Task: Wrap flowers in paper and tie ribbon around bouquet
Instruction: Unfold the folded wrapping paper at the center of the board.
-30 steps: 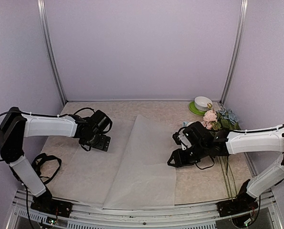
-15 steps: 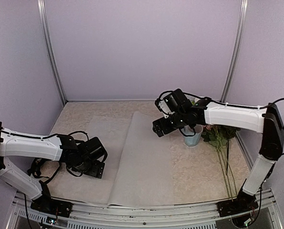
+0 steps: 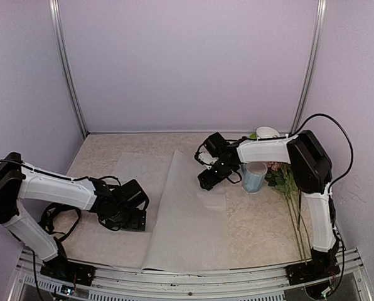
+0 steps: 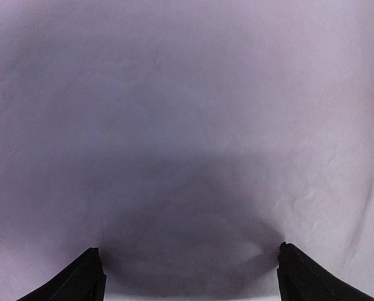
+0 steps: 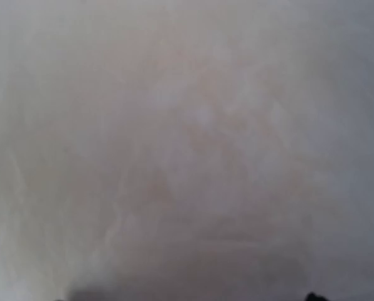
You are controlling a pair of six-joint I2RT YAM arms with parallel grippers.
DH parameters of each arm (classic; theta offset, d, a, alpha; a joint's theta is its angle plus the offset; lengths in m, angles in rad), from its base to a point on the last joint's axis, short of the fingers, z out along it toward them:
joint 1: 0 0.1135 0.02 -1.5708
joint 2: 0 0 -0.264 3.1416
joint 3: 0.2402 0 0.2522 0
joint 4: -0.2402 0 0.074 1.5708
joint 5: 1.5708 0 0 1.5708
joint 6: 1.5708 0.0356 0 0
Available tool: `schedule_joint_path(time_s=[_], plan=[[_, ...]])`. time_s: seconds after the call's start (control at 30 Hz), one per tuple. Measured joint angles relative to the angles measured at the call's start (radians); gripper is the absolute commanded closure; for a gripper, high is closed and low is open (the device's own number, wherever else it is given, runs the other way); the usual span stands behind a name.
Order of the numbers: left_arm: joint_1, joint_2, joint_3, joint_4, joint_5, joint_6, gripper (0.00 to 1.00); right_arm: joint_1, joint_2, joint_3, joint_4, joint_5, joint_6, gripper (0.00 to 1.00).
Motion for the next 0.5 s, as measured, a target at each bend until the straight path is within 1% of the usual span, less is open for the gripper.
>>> schedule_joint_path(time_s=[0.13, 0.37, 0.5], plan=[[0.08, 0.076, 0.065, 0.055, -0.021, 0.06, 0.07, -0.002, -0.051, -0.098, 0.057, -0.011, 0.017, 0.23], [0.281, 0.208, 0.177, 0.172, -0.066, 0.189, 0.08, 0.0, -0.179, -0.285, 0.09, -0.014, 0.07, 0.23], [0.343, 0.289, 0.271, 0.199, -0.099, 0.285, 0.07, 0.018, -0.246, -0.38, 0.098, -0.012, 0.089, 0.23]])
